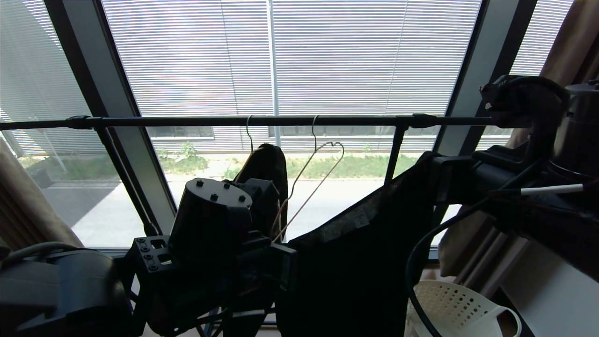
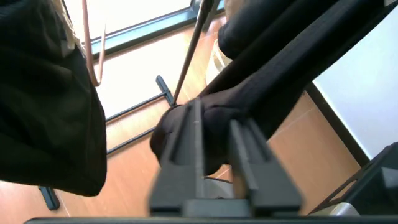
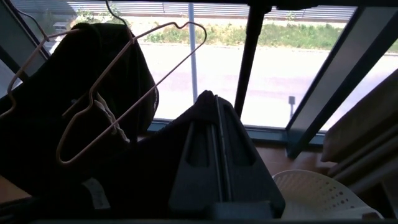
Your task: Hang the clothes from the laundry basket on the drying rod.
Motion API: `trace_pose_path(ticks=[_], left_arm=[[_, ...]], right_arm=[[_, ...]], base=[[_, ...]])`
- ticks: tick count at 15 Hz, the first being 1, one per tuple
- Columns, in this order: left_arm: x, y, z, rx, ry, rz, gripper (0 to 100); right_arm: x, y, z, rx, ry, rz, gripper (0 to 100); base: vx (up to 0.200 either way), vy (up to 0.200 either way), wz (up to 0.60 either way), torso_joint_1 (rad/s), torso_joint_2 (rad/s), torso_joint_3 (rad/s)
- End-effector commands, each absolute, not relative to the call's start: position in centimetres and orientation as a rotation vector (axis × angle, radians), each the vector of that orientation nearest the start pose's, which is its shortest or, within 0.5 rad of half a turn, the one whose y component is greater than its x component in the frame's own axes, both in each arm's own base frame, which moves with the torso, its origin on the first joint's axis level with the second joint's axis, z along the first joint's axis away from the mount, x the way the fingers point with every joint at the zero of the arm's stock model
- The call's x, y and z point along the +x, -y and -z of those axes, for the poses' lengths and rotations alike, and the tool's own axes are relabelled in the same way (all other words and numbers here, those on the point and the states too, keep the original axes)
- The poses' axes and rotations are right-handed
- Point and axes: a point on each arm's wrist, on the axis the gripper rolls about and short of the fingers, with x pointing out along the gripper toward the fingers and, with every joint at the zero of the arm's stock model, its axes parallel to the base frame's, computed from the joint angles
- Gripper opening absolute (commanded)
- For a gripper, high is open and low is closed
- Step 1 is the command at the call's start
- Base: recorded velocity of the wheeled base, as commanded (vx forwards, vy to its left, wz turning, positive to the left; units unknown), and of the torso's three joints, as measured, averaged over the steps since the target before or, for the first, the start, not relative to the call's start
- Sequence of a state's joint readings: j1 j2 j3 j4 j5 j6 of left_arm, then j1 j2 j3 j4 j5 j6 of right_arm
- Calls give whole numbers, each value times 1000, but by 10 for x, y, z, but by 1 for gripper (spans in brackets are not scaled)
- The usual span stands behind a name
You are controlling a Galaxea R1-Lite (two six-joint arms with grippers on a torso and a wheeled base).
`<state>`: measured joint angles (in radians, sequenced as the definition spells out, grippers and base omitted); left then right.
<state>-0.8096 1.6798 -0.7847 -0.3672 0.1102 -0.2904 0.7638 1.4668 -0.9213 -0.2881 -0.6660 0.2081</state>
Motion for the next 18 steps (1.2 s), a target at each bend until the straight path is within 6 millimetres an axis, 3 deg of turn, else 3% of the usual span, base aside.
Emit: trace_pose_path(ticks=[1,4,9,15,16,18], left_arm=[[200,196,-170,-55,-534,584,0],[210,183,-186,-44,-463,552,0],[222,188,-204,-34,-405,552,0],[223,189,-201,-29,-416,552,0],[224,190,-204,-34,-407,555,0],[232,197,-226,-52,-351,572,0]], right_arm=[[192,-160,-243,7,-214,-64,0],[188,-150,-228,-121,-249,-58,0],[165,-130,-204,-386,-295,-98,0],[158,-130,-202,-410,-291,-155,0],[157,-129,-202,-413,-291,-156,0],[135,-120,-208,-407,-260,-211,0]], base=[[0,0,0,0,0,0],[0,0,0,0,0,0],[0,0,0,0,0,0],[0,0,0,0,0,0],[0,0,0,0,0,0],[0,0,0,0,0,0]])
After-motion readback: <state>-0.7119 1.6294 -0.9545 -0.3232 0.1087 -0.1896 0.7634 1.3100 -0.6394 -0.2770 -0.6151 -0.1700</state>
